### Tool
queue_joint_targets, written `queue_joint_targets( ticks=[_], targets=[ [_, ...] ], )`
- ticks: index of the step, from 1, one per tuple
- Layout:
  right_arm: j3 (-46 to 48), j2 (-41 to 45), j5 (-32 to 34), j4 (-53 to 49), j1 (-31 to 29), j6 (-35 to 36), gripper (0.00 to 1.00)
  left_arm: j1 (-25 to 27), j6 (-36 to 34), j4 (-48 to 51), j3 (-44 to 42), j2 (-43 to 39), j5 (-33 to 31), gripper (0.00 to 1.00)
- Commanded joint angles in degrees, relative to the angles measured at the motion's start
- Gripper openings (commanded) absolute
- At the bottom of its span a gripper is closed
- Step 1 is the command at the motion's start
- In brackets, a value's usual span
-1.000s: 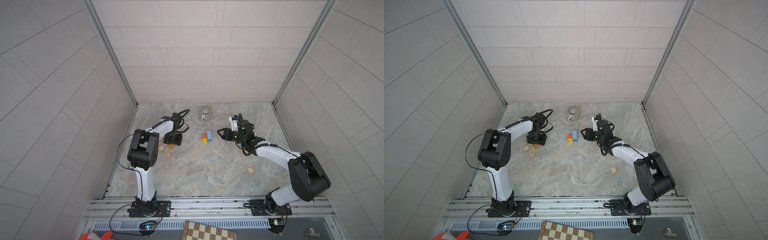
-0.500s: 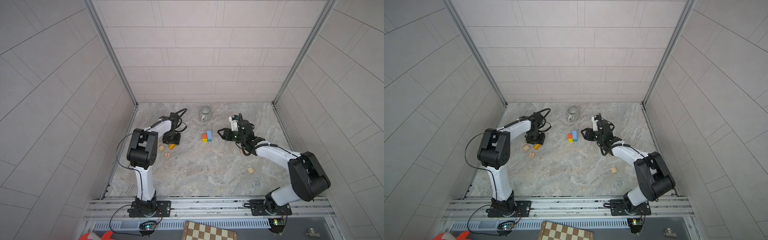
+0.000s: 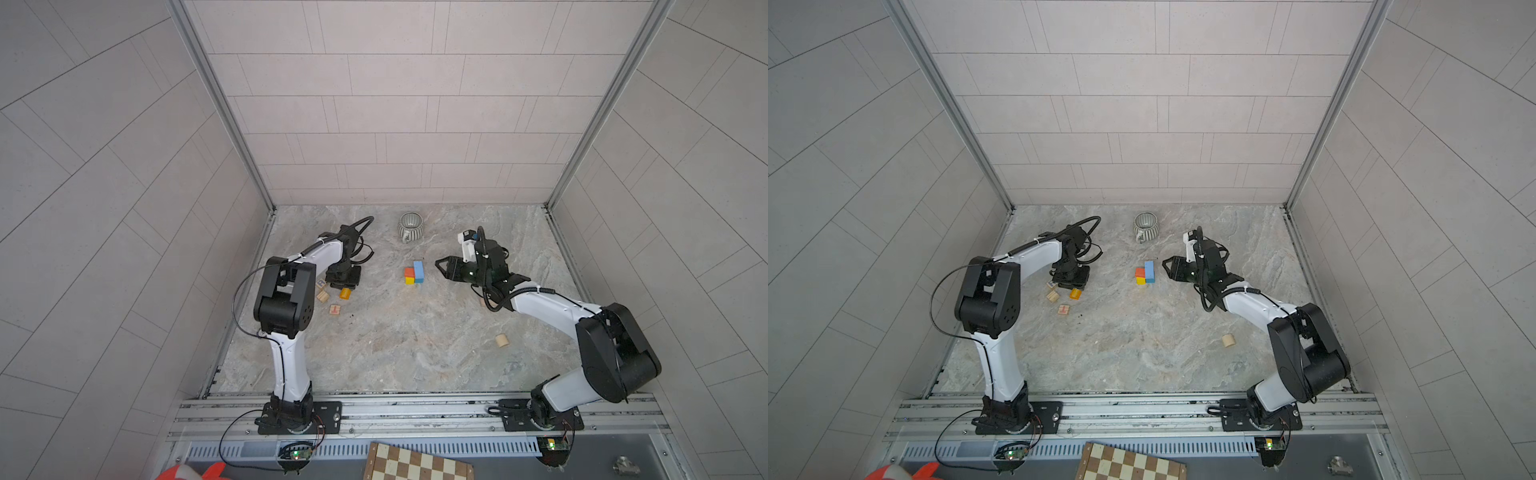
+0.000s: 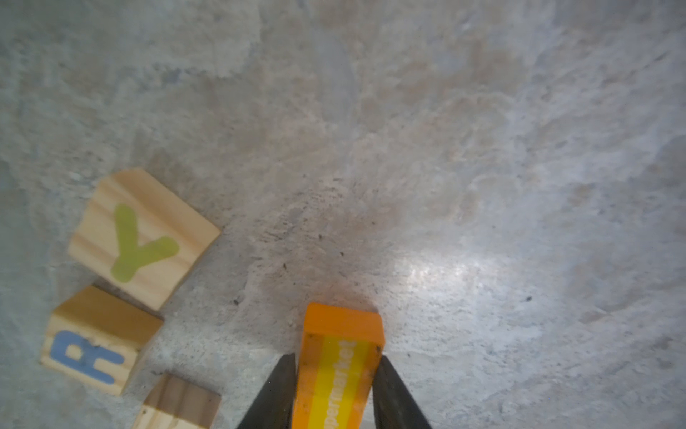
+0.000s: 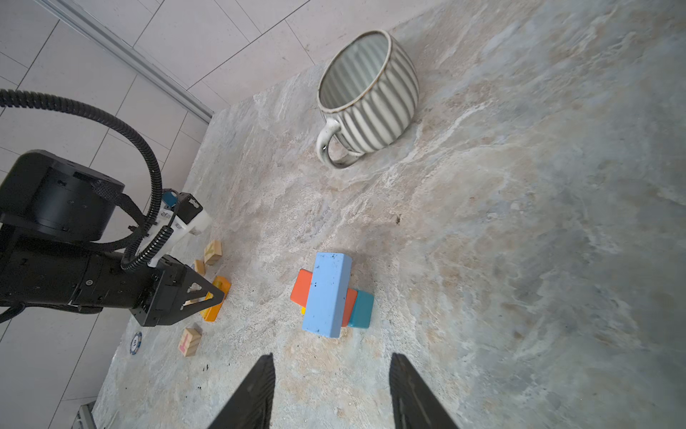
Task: Build the wood block tower
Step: 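Lower the left gripper and close it on the orange Supermarket block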
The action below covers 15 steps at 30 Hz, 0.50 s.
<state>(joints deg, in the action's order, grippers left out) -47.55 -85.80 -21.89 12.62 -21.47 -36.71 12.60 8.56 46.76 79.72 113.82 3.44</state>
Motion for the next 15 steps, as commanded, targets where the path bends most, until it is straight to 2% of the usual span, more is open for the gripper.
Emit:
queue_joint_targets(
  ticks=[1, 15],
  targets=[
    [-0.31, -0.13, -0.26, 0.47, -0.19, -0.61, 0.51, -0.1, 2.44, 1.05, 0.78, -1.38, 1.09, 0.36],
    [-0.52, -0.2, -0.26, -0.14, -0.32, -0.56, 0.5, -0.01, 12.19, 2.44, 3.18, -6.59, 4.88, 0.35]
  ],
)
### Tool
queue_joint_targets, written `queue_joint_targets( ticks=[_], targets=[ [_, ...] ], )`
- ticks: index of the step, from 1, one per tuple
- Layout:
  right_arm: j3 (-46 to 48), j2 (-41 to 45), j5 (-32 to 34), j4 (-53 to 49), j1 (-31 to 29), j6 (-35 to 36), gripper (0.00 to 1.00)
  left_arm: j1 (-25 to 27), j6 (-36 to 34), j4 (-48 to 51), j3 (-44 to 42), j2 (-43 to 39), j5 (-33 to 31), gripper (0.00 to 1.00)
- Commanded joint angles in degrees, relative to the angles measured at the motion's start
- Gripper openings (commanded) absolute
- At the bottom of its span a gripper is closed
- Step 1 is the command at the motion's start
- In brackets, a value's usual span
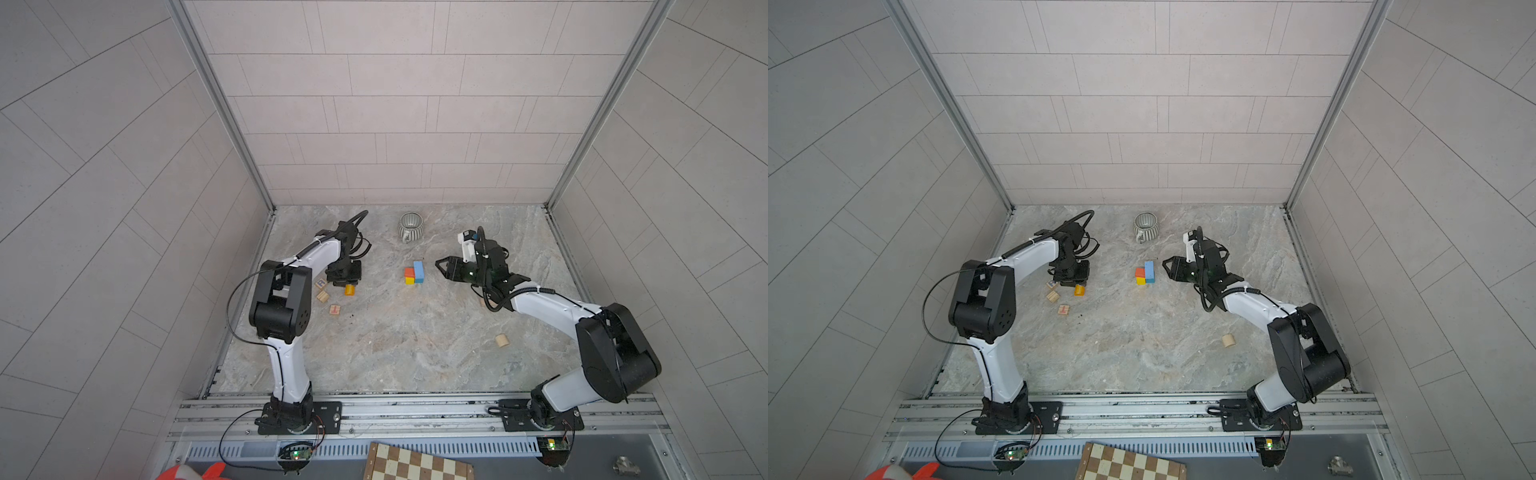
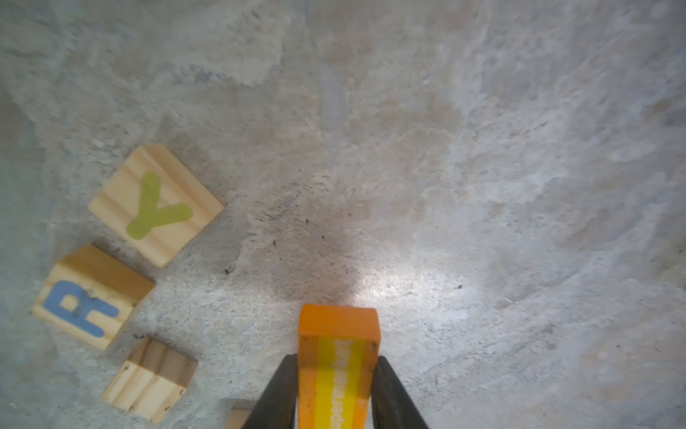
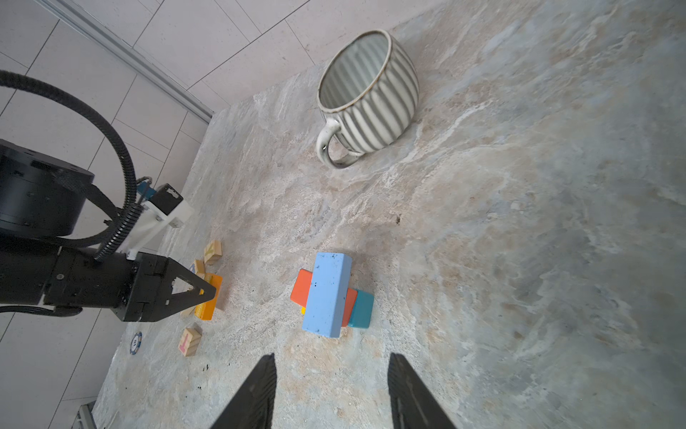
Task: Build the wood block tower
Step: 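Lower the left gripper and close it on the orange Supermarket block, then lift the Supermarket block with the left gripper and carry it toward the stack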
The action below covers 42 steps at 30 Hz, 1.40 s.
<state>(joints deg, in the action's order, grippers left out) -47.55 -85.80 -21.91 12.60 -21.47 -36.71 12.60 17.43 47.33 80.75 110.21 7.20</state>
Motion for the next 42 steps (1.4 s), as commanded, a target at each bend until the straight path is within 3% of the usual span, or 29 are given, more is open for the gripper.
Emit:
queue_joint_targets(
  ticks=[1, 11, 27, 42],
  targets=[
    [-0.49, -0.16, -0.15, -0.12, -0.32, -0.52, 0.5, 0.06, 4.14, 2.1, 2.68, -3.36, 1.88, 0.35],
    [-0.85, -0.51, 1.4, -1.63, -0.15, -0.25, 0.5, 5.24, 9.3, 6.15, 11.97, -3.68, 2.51, 0.34],
    [-0.7, -0.15, 2.31, -2.33, 0.73, -0.91, 0.5, 16.24, 12.87, 11.63, 27.75, 6.76, 0.59, 0.34],
    [-0.76, -0.6, 1.96, -2.38, 0.91, -1.15, 0.5, 19.31, 15.68, 10.58, 33.01, 13.59, 1.27, 0.34]
  ],
)
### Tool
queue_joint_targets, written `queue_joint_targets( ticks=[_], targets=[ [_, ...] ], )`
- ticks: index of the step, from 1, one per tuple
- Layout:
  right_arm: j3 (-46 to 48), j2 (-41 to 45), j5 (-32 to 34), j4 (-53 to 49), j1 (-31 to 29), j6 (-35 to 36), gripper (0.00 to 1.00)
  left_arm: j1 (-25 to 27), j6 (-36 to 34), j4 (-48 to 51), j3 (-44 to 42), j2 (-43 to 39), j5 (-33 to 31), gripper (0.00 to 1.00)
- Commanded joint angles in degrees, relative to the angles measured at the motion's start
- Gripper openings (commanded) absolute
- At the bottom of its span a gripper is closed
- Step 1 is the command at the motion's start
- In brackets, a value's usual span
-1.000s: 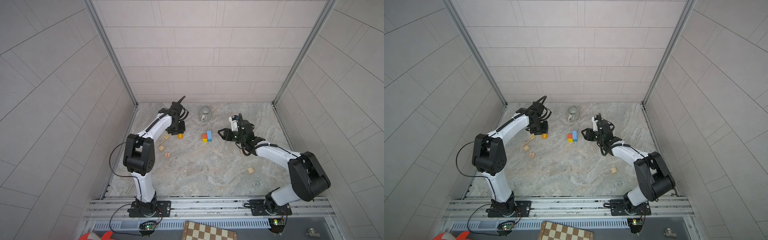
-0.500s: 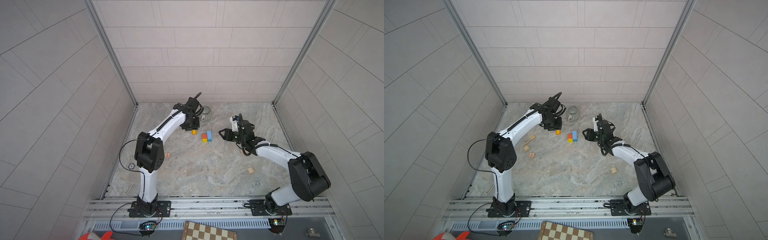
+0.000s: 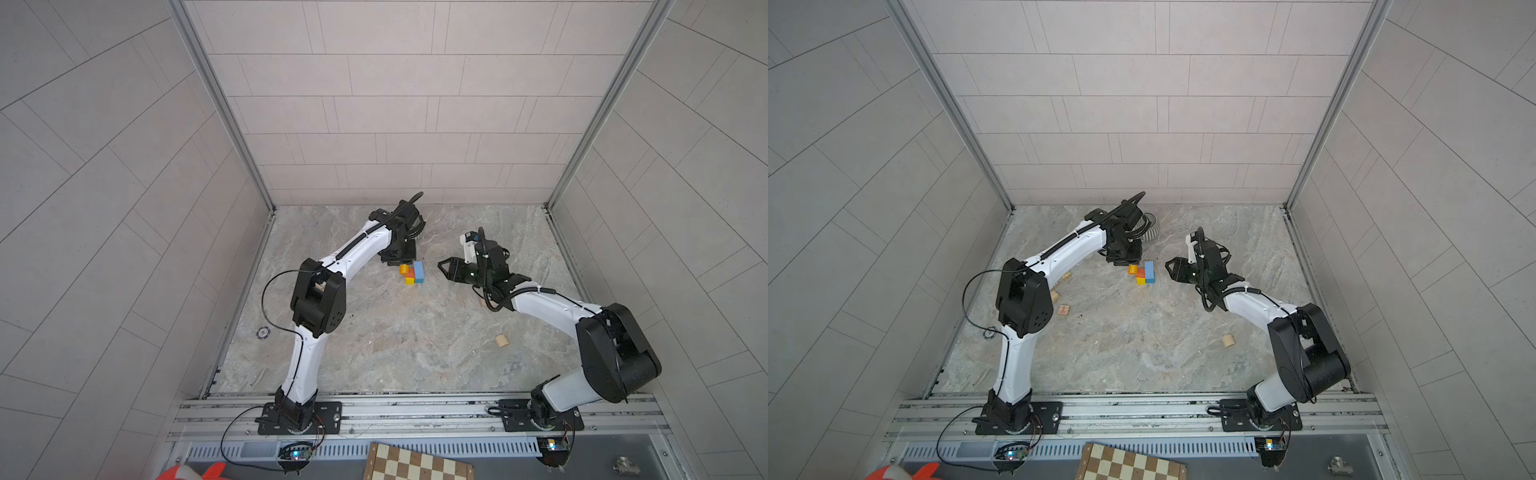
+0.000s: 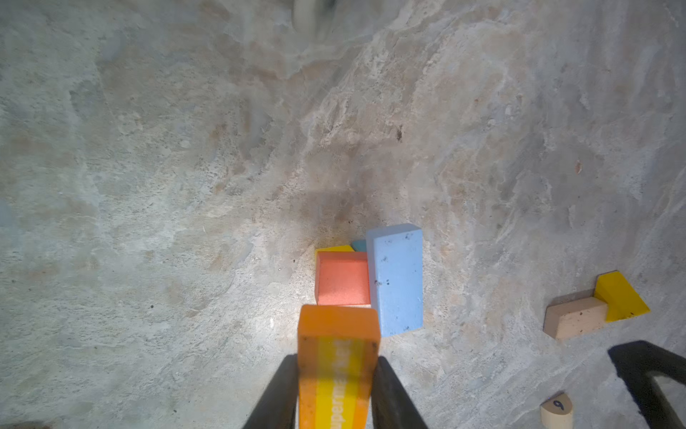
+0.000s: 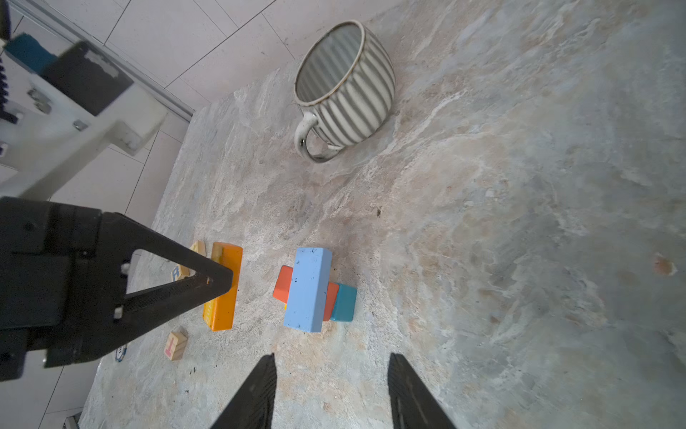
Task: Build the wood block tower
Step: 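Lift the Supermarket block with the left gripper and carry it toward the stack, then lower the Supermarket block onto the stack beside the light-blue bar and release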
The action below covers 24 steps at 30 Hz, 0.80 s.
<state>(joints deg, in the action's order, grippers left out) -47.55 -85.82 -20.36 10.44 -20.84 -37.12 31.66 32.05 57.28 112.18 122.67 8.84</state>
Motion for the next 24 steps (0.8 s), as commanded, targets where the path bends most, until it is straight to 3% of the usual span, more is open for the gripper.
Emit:
queue_joint_targets(
  ticks=[1, 24],
  targets=[
    [-0.76, -0.59, 0.41, -0.15, 0.27, -0.83, 0.5, 0.24, 1.17, 0.45, 1.6, 1.45, -0.46, 0.34],
    [-1.1, -1.85, -0.38, 0.14, 0.38, -1.25, 0.49, 0.25, 2.47, -0.77, 4.43, 5.82, 0.25, 0.34]
  ],
)
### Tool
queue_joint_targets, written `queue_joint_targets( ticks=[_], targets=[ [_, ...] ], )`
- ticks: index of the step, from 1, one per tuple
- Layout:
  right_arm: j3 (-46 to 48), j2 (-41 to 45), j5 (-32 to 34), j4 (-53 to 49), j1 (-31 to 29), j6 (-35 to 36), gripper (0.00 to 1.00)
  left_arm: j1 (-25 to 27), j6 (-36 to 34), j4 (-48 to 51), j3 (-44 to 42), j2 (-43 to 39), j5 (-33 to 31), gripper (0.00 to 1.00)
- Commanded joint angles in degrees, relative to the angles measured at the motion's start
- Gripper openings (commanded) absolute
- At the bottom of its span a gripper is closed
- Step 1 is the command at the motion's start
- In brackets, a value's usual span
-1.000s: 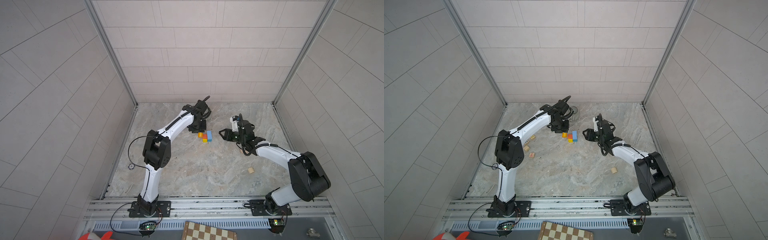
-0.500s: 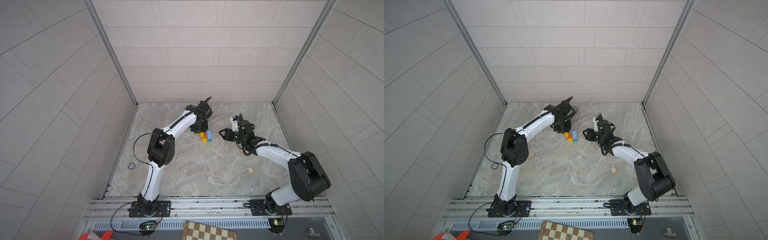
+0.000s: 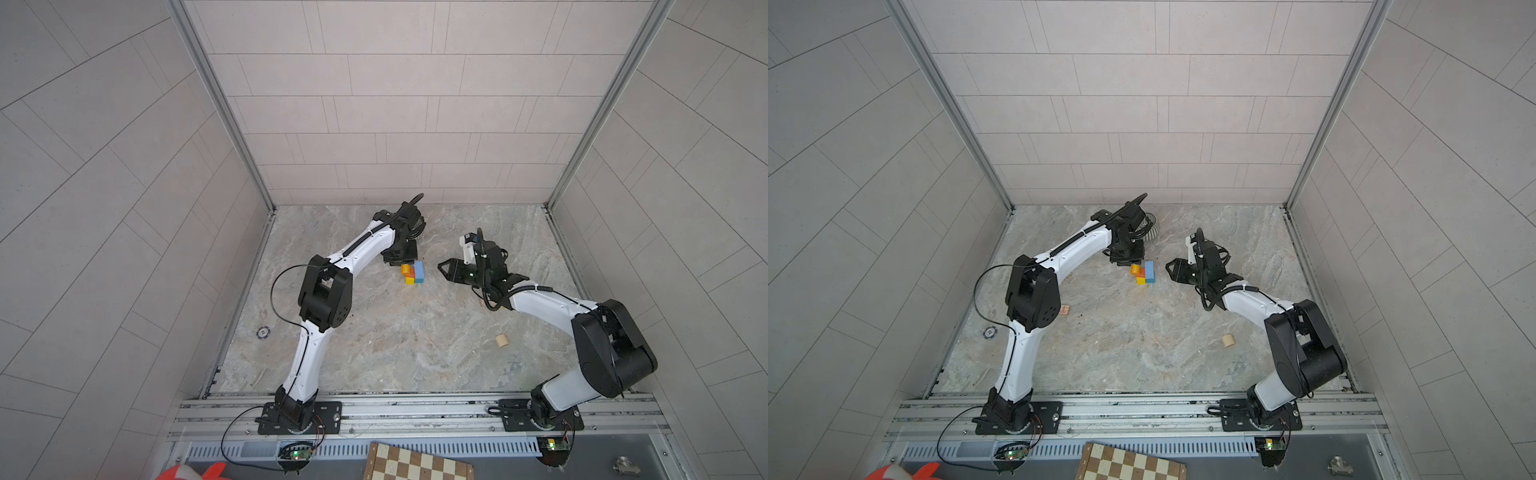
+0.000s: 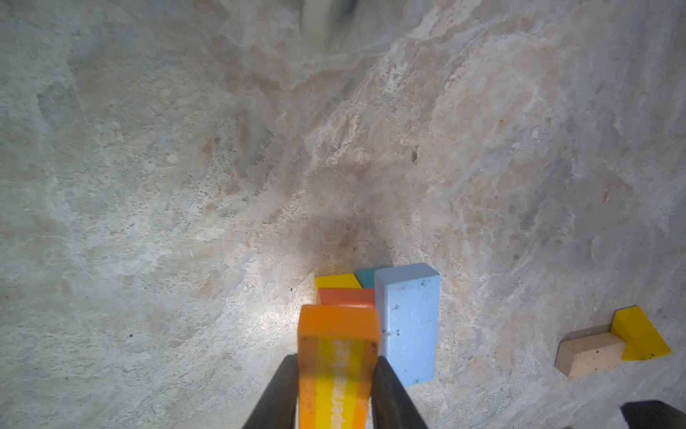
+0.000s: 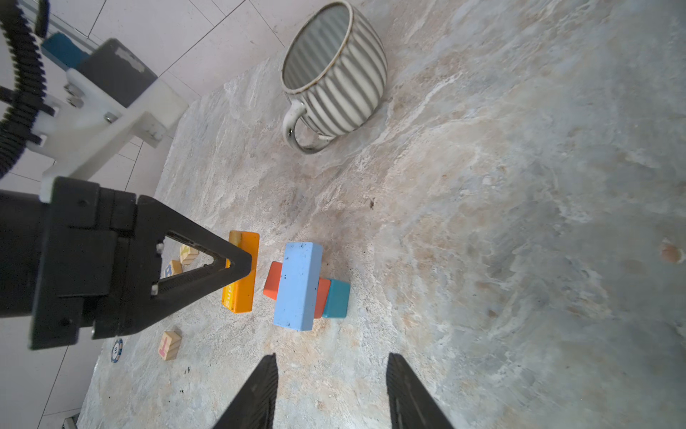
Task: Build the wood block tower
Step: 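Lower the Supermarket block onto the stack beside the light-blue bar and release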
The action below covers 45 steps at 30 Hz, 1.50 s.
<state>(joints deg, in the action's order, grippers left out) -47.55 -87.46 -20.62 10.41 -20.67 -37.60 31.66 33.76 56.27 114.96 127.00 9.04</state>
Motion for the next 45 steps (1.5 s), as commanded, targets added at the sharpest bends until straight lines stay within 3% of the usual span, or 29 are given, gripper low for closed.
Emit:
queue_joint_targets(
  ticks=[1, 45],
  targets=[
    [-1.08, -0.25, -0.13, 0.21, 0.19, -0.72, 0.49, 0.33, 0.74, 0.15, 1.63, 1.5, 0.18, 0.34],
    [-1.3, -1.4, -1.04, 0.66, 0.19, -1.16, 0.48, 0.98, 1.4, 0.34, 3.64, 4.06, 0.02, 0.36]
  ],
)
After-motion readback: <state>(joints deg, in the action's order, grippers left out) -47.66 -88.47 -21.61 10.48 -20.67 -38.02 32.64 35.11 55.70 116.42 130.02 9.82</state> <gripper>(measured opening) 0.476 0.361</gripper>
